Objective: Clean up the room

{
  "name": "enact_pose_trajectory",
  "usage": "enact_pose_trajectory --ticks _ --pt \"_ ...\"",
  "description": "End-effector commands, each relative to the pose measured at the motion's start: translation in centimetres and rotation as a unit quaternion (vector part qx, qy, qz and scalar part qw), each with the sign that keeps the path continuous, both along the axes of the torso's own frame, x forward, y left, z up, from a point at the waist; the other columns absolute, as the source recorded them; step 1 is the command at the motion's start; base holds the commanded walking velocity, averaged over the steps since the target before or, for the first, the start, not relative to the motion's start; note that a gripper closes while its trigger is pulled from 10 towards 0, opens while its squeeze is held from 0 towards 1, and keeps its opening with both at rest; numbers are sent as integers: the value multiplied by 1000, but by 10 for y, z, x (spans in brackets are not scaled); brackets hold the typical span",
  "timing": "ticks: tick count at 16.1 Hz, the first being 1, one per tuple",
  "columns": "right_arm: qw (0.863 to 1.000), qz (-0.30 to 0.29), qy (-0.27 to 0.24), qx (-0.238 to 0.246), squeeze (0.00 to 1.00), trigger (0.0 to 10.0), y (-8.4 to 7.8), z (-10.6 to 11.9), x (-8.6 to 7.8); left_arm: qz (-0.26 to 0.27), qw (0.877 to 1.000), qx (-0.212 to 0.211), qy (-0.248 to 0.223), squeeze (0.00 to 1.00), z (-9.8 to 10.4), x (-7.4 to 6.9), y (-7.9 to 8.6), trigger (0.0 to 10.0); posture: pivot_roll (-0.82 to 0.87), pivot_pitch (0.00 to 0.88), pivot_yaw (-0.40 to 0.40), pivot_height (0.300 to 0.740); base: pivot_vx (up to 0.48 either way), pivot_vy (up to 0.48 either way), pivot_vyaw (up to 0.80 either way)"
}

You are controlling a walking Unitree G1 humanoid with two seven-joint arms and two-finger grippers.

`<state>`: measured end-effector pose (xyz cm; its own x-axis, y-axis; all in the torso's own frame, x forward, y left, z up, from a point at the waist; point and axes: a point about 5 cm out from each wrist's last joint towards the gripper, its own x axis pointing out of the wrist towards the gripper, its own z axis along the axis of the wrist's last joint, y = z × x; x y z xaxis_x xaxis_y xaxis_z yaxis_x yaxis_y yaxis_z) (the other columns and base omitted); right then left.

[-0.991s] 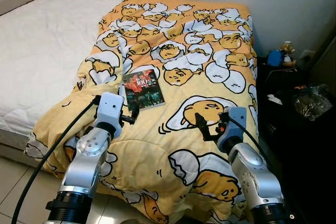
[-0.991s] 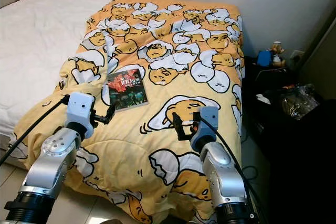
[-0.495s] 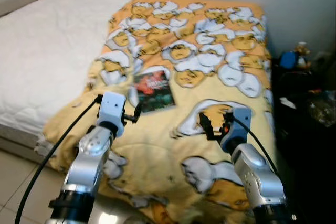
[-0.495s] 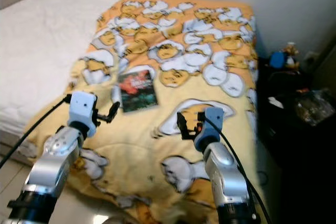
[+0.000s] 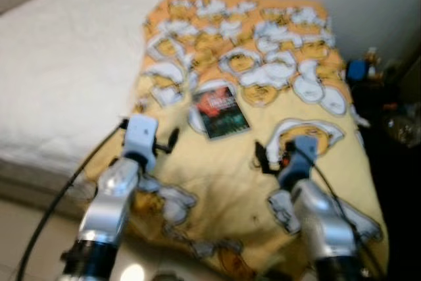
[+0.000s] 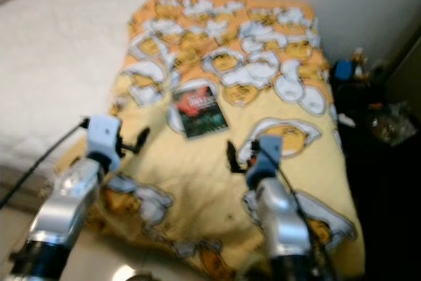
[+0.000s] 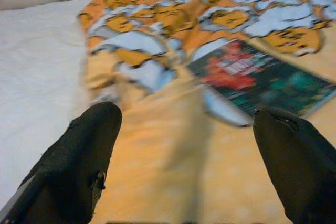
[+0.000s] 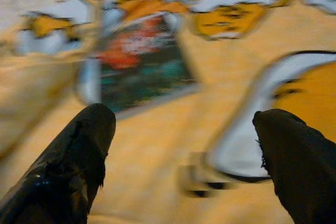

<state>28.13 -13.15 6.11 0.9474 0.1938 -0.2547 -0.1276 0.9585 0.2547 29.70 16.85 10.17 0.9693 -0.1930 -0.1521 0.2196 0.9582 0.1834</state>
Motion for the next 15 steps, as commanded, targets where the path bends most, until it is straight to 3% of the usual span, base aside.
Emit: enact_pose_trajectory --ticks 1,4,7,15 --pt "1000 -6 -9 -7 0 10000 -5 4 3 -2 1000 2 -3 690 2 1 -3 10000 73 0 8 740 0 0 0" --pt "1000 -8 -7 6 0 10000 -6 5 3 -7 1000 -8 -3 706 2 1 -5 10000 73 0 7 740 0 0 -423" --pt "1000 -9 -9 2 0 10000 -6 6 4 -8 1000 -10 -5 710 3 1 -5 10000 74 0 5 740 306 0 -800" --pt "1000 3 -14 -10 0 10000 -7 7 6 -4 1000 -9 -4 706 3 1 -4 10000 78 0 0 740 317 0 0"
